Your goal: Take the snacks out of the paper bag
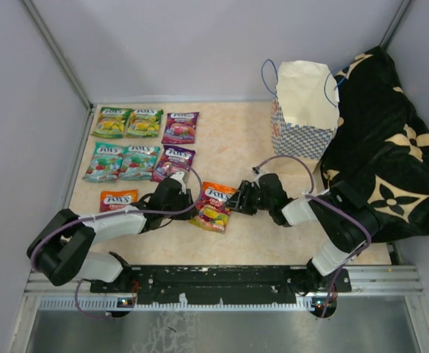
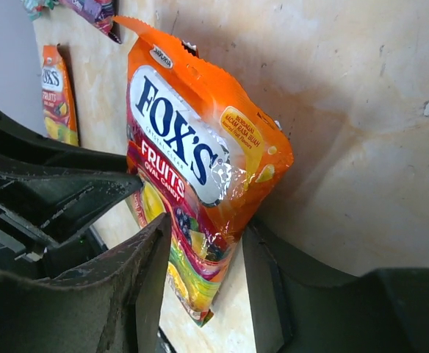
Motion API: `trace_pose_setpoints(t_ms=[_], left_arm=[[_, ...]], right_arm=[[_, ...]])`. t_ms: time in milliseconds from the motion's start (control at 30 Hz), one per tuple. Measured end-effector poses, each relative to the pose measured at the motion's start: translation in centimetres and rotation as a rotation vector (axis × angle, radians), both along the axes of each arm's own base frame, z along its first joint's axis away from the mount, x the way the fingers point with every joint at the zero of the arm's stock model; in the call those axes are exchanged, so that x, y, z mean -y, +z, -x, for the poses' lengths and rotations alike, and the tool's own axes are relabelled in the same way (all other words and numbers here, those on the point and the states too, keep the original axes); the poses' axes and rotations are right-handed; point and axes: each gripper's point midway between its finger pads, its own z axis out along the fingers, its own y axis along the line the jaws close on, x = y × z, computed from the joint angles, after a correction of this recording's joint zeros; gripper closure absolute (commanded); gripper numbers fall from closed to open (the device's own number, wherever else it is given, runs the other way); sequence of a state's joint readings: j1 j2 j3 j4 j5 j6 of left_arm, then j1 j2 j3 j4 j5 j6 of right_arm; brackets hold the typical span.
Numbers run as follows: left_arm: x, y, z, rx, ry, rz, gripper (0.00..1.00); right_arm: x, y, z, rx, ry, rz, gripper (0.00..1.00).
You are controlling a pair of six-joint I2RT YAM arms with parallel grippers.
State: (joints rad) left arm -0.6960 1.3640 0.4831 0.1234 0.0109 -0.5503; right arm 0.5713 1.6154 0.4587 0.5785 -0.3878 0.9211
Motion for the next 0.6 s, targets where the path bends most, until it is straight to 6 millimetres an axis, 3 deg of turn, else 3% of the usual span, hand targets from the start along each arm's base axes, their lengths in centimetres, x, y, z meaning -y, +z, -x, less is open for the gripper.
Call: trace_pose_setpoints(t_ms=[200, 400, 600], left_arm=[[0.0, 0.0, 0.0, 0.000, 0.003, 0.003, 0.62], [-0.2, 0.5, -0.1, 0.006, 0.008, -0.012, 0.32], [-0.9, 2.6, -1.0, 0.045, 0.025, -0.046, 0.12]], right_arm=[[0.1, -0.4, 0.4, -0.017, 0.003, 0.003, 0.68], [0.4, -0.9, 0.7, -0.027, 0.009, 0.029, 1.00], [0.3, -0.9, 0.6, -0.015, 0.037, 0.048, 1.00]])
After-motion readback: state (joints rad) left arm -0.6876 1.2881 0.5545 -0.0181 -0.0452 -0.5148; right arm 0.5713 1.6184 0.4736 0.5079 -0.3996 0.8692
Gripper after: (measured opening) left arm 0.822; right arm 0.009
